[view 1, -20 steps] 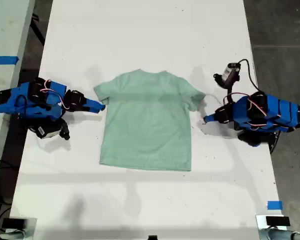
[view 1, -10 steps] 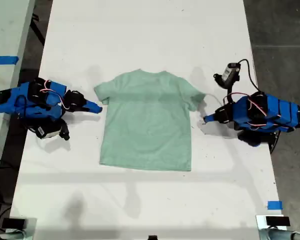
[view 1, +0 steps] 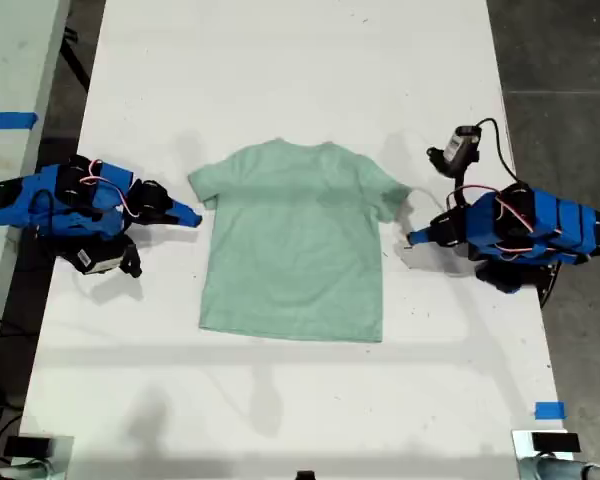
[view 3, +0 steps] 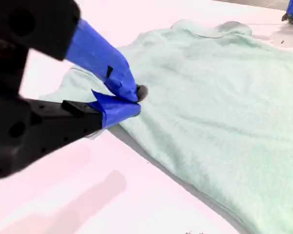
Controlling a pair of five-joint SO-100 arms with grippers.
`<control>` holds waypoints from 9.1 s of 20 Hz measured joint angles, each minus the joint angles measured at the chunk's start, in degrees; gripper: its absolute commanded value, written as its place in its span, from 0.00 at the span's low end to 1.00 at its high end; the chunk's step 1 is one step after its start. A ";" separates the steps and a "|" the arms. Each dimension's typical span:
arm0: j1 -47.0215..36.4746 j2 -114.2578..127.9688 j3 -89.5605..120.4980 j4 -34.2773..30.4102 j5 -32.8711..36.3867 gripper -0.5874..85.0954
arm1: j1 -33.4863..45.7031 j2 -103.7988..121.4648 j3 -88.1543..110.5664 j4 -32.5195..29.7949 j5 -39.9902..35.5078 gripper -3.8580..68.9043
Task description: Fold tshirt
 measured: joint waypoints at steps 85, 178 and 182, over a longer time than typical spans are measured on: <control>-30.76 -76.90 -70.75 26.98 37.27 0.12 | 23.38 -124.10 -112.24 12.92 -23.12 0.05; -26.46 -148.71 -129.20 15.03 37.35 0.40 | 21.71 -75.85 -74.62 15.47 -16.70 0.39; -26.81 -145.72 -129.20 20.21 37.44 0.39 | 21.71 -75.67 -73.83 15.29 -15.91 0.38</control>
